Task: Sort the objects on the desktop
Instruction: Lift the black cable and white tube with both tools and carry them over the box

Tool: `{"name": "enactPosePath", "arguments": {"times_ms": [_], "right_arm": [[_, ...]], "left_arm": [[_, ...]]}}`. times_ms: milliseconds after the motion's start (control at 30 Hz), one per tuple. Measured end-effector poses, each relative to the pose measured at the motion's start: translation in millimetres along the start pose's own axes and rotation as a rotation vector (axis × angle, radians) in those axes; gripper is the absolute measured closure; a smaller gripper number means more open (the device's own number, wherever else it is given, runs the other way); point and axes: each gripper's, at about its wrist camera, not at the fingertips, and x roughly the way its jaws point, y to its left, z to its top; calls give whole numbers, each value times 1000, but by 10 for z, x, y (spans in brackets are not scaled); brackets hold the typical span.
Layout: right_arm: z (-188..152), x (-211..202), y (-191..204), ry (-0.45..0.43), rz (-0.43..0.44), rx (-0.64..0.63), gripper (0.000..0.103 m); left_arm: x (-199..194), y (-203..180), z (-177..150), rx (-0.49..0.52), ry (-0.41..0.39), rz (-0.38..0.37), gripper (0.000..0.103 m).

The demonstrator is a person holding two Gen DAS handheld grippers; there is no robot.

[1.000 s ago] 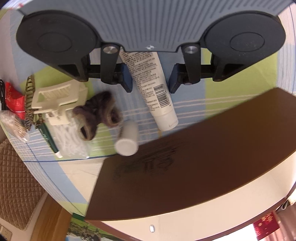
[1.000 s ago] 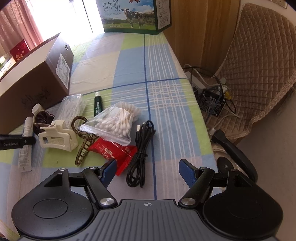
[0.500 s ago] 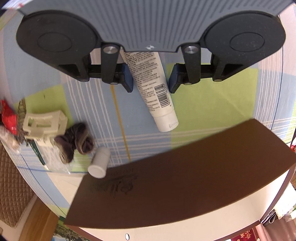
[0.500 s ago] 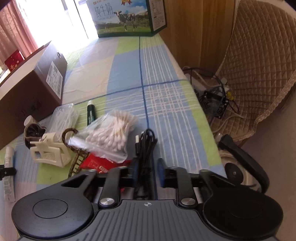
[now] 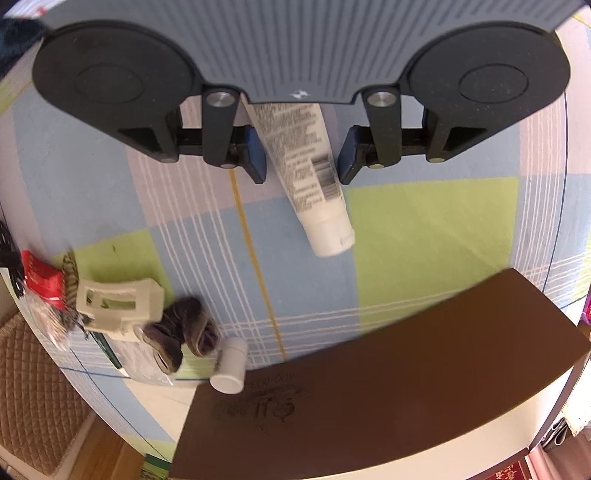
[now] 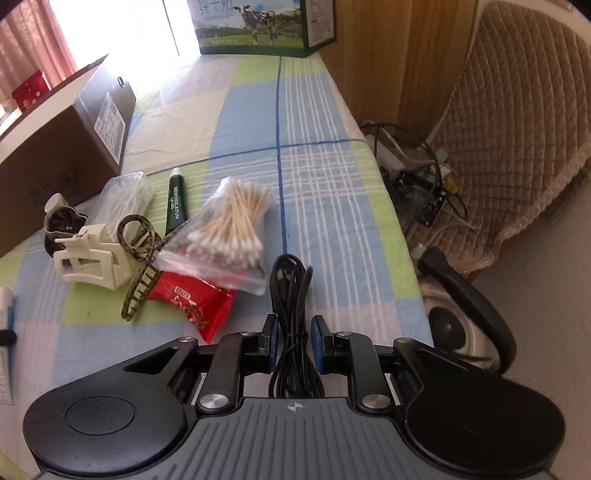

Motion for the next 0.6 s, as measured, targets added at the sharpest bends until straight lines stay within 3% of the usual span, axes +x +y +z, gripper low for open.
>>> {"name": "enactPosePath", "arguments": {"times_ms": [133, 200, 233, 300, 600], "right_arm": [[4, 49, 81, -13, -29, -88, 79], [-17, 49, 118, -11, -40, -126, 80], [-26, 44, 125, -7, -36, -130, 83], [-46, 32, 138, 3, -35, -138, 91], [-145, -97, 221, 91, -30, -175, 92]], "left_arm": [[33, -31, 38, -6, -17, 7, 61], [39, -32, 43, -6, -22, 4, 64], [31, -38, 35, -1, -25, -2, 72], [18, -39, 25, 8, -29, -4, 73], [-53, -63, -108, 22, -36, -5, 75]]}}
